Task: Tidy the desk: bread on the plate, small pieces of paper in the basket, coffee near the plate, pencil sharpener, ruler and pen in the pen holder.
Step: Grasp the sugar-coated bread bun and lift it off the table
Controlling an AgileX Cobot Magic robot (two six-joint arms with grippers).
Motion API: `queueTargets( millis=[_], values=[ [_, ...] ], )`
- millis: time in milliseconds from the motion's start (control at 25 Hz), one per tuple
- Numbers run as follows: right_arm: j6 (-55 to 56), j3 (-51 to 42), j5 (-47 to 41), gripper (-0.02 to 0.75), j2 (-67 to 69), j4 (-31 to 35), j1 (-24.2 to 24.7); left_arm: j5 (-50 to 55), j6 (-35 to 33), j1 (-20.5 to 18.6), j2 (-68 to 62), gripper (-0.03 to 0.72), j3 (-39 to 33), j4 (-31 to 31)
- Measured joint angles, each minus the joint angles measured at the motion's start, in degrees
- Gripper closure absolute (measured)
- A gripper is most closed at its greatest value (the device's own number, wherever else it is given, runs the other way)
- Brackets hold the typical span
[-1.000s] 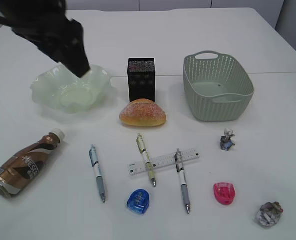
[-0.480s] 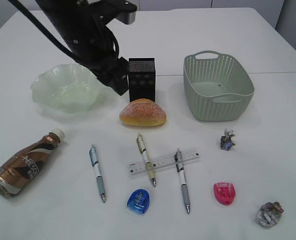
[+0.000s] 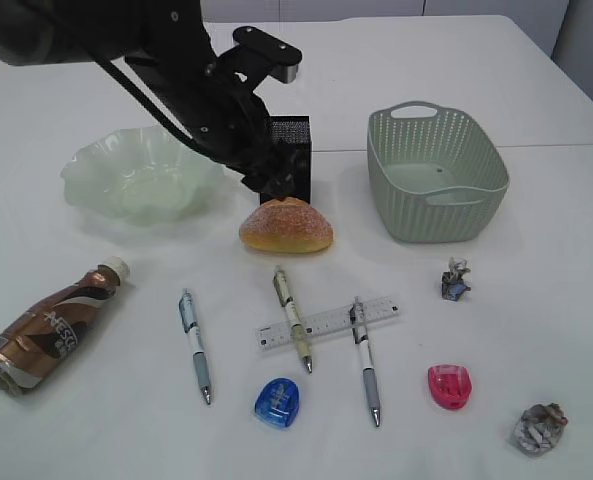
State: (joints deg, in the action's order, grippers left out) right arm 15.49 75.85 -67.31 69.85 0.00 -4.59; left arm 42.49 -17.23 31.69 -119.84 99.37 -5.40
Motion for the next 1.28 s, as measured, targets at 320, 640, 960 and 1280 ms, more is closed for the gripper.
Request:
queueTargets(
  millis=[320,640,960,1280],
  values=[
    [0.00,0.00,0.00,0.373,0.00,0.30,0.00,-1.54,-1.11,0.00,-4.22,0.151,0.03,0.00],
    [-0.37,0.00,0.00,0.373,0.00,0.30,0.00,-4.91,-2.25,0.00,-5.98,0.151,0.03,0.00],
    [-0.45,0.00,0.00,0.373,0.00,0.00,0.00,-7.31,-2.25,0.00,-7.61,0.151,0.03,0.00],
    [-0.71,0.00,0.00,0.373,0.00,0.00,0.00,-8.72,-2.29,0.00,-10.20,0.151,0.13,-1.33]
  ],
)
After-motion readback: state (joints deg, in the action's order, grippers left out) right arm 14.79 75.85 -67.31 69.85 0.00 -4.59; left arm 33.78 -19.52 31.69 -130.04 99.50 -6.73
